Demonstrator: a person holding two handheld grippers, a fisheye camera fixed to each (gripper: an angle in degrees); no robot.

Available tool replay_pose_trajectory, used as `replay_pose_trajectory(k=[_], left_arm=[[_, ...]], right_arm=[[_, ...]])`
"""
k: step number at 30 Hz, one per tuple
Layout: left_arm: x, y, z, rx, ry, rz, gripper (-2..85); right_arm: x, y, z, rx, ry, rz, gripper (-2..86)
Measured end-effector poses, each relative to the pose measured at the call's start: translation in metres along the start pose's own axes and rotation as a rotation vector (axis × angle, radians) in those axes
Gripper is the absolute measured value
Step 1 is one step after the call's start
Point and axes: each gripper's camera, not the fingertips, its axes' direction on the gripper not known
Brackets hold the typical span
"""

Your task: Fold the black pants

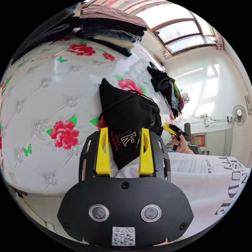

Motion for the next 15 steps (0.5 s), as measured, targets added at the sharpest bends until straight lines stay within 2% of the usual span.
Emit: replay_pose_trajectory(k=[4, 6, 9, 12, 15], left_arm=[[-0.054, -0.006, 0.075, -0.078, 0.128, -0.116, 17.1], [-0.064, -0.014, 0.093, -0.047, 0.100, -0.109, 15.4], [-0.079, -0.037, 0.128, -0.097, 0.210, -0.107, 7.4], [-0.073, -0.061, 0.133, -0.091, 0.200, -0.022, 2.4], [-0.051, -0.094, 0.122, -0.021, 0.340, 0.126, 0.7]], right_arm=[[0.031, -0.019, 0.047, -0.074, -0.040, 0.033, 7.5], [0.035, -0.021, 0.051, -0.049, -0.019, 0.039, 6.4], [0.051, -0.030, 0.053, -0.095, -0.091, 0.055, 4.2], [0.054, -0.043, 0.035, -0.097, -0.165, 0.068, 2.1], [0.012, -0.067, 0.017, -0.085, -0.311, -0.025, 1.0]])
